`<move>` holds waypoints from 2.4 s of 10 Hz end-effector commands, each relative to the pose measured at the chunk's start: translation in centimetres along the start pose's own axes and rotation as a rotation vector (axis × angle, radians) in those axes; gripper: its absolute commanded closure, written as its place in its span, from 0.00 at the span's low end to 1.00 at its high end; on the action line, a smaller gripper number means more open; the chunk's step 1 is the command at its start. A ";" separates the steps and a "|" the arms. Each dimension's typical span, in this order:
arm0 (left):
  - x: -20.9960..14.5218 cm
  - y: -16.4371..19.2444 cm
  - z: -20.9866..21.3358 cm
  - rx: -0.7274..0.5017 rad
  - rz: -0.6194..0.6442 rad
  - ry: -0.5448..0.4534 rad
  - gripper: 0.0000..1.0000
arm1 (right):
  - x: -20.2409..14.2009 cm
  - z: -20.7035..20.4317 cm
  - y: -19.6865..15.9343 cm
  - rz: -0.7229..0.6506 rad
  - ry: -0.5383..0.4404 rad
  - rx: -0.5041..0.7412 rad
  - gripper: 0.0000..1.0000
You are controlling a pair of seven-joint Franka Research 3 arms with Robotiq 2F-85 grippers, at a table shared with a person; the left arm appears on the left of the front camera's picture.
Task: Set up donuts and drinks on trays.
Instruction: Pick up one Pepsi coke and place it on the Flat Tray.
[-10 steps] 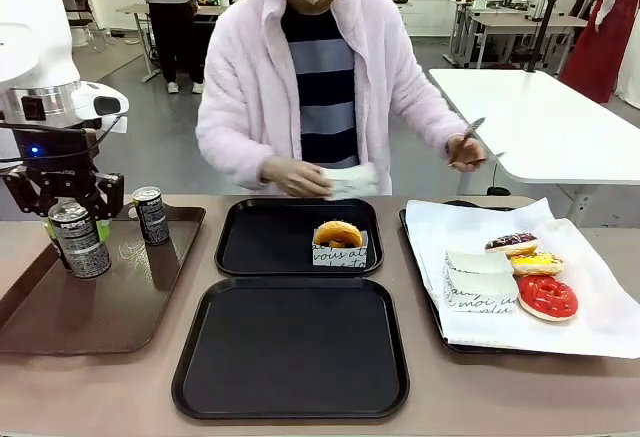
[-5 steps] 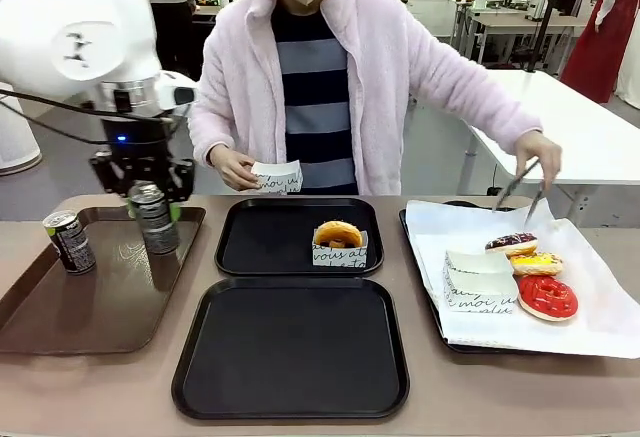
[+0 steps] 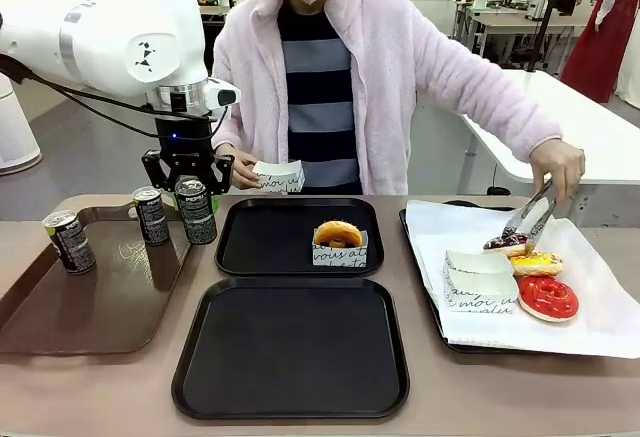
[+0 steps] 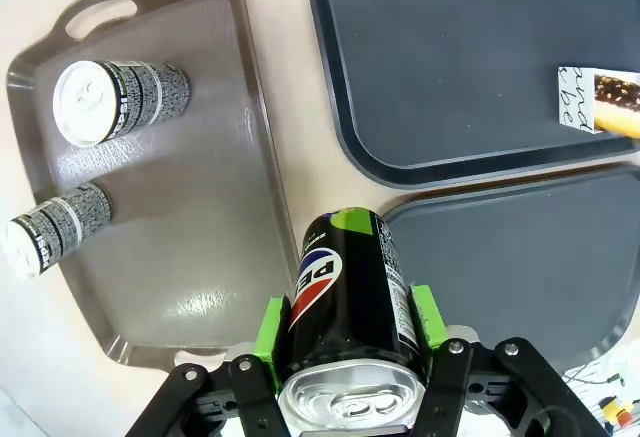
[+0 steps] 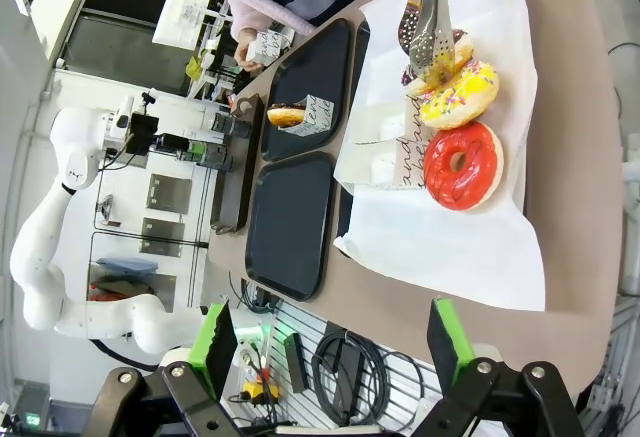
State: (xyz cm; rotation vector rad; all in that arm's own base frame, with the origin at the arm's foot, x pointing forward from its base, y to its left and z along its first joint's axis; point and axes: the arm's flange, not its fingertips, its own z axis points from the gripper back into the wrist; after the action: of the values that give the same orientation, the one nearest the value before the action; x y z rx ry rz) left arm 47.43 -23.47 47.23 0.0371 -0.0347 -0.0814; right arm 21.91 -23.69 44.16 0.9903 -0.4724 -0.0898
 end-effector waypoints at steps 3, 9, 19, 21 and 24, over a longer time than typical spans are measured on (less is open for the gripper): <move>0.9 -0.2 0.1 -0.060 -0.006 -0.037 0.41 | 0.1 0.0 -0.1 0.013 -0.011 0.017 0.00; 6.7 -3.8 -1.6 -0.095 -0.004 -0.071 0.41 | 0.1 0.0 -0.1 0.013 -0.011 0.017 0.00; -11.4 2.6 1.4 -0.012 -0.164 -0.002 0.41 | 0.1 0.0 -0.1 0.013 -0.011 0.017 0.00; -13.2 3.0 2.0 -0.013 -0.227 0.085 0.41 | 0.1 0.0 -0.1 0.013 -0.011 0.017 0.00; -13.2 3.0 2.0 -0.013 -0.227 0.085 0.41 | 0.1 0.0 -0.1 0.013 -0.011 0.017 0.00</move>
State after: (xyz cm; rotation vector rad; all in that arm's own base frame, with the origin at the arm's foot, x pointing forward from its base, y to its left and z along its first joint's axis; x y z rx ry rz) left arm 34.66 -19.56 48.48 0.0309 0.0539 -0.2946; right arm 21.91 -23.75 44.06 0.9904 -0.4698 -0.0922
